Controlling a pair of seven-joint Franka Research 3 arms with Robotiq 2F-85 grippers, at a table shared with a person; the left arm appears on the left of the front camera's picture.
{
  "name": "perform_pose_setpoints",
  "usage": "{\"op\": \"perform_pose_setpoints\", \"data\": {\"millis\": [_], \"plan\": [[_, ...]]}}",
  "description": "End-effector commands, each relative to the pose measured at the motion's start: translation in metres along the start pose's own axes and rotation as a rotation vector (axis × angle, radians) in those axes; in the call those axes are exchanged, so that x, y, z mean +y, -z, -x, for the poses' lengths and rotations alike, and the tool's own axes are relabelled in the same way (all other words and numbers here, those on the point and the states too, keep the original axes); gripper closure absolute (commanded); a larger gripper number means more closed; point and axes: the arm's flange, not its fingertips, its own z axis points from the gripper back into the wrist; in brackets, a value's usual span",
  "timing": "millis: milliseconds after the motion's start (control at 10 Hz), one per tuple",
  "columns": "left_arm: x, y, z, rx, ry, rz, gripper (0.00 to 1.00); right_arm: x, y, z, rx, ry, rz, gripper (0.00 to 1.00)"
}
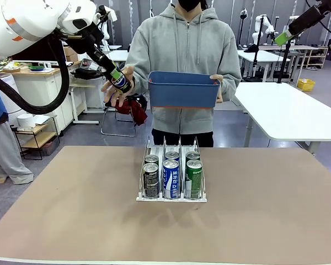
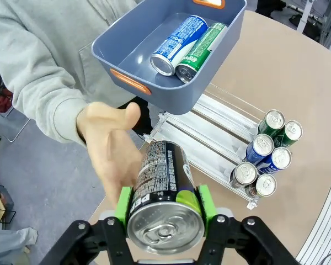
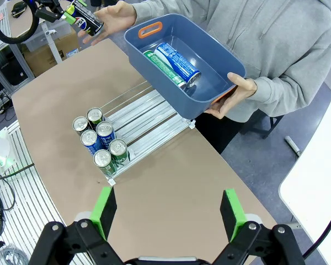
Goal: Fill the beverage cans into the dispenser.
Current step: Place the picked Pepsi coke in the line of the Automatic Can Dispenser with the same cans.
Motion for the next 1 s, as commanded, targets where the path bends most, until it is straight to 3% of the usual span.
{"op": "perform_pose_setpoints", "data": {"millis": [0,900], "plan": [[0.0012,-0.0020,0.0005,-0.002,0.001,-0.005,0.62,0.0009,-0.0001,0.0002,0.001,-0.001,-0.003,0.00],[0.0012,-0.0020,0.0005,-0.002,0.001,-0.005,0.62,0.0009,-0.0001,0.0002,0.001,-0.001,-0.003,0.00]]}}
